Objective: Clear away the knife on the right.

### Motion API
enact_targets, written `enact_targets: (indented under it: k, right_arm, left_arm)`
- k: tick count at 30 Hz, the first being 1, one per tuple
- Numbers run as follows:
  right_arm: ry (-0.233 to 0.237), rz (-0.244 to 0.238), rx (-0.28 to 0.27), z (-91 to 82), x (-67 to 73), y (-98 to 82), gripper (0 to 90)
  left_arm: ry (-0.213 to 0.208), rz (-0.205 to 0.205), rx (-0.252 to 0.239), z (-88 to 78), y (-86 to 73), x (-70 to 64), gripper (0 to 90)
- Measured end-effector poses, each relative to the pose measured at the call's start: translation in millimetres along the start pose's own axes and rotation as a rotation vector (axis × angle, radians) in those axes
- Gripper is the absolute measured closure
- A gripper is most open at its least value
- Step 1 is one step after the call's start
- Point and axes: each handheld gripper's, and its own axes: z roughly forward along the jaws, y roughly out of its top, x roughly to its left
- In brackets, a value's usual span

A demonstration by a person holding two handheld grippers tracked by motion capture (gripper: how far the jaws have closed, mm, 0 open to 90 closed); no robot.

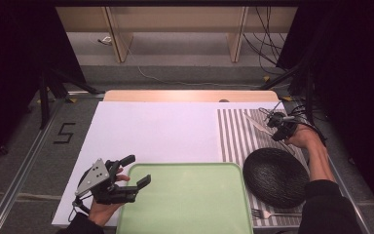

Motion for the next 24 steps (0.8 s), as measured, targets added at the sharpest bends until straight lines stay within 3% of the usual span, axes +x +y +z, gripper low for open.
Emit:
enact_targets:
  k: [6, 9, 10, 11, 12, 16, 17, 19, 20, 21, 24]
  right_arm:
    - [-0.012, 0.021, -0.069, -16.3, -6.9, -7.4, 80.5]
    - [0.015, 0.051, -0.144, -32.0, -9.3, -12.4, 80.5]
    - [0.015, 0.051, -0.144, -32.0, -9.3, -12.4, 80.5]
    - [0.046, 0.075, -0.195, -38.5, -8.3, -14.1, 80.5]
    - [0.046, 0.075, -0.195, -38.5, -8.3, -14.1, 80.5]
    - [0.111, 0.097, -0.310, -53.6, -2.8, -19.2, 80.5]
    - [0.111, 0.097, -0.310, -53.6, -2.8, -19.2, 80.5]
    - [0.178, 0.124, -0.407, -63.5, 1.5, -24.2, 80.6]
    - [0.178, 0.124, -0.407, -63.5, 1.5, -24.2, 80.6]
    - [0.215, 0.125, -0.453, -68.8, 5.4, -27.7, 80.5]
    - [0.253, 0.142, -0.502, -72.8, 14.0, -32.0, 80.5]
  left_arm:
    - [0.000, 0.002, 0.002, 0.2, -0.1, -0.1, 14.4]
    - [0.001, 0.003, 0.001, 0.1, 0.0, -0.3, 14.4]
    - [0.001, 0.003, 0.001, 0.1, 0.0, -0.2, 14.4]
    - [0.001, 0.002, 0.001, 0.1, 0.0, -0.2, 14.4]
    - [0.001, 0.001, 0.001, 0.1, 0.0, -0.2, 14.4]
    - [0.003, -0.002, 0.000, 0.1, -0.1, 0.0, 14.4]
    - [0.004, -0.002, 0.000, 0.2, -0.1, 0.0, 14.4]
    - [0.007, 0.002, 0.001, 0.2, -0.1, -0.2, 14.4]
    - [0.007, 0.002, 0.001, 0.2, -0.1, -0.2, 14.4]
    - [0.008, 0.002, -0.001, 0.0, 0.0, -0.2, 14.4]
    - [0.010, 0.000, -0.002, -0.1, 0.0, 0.1, 14.4]
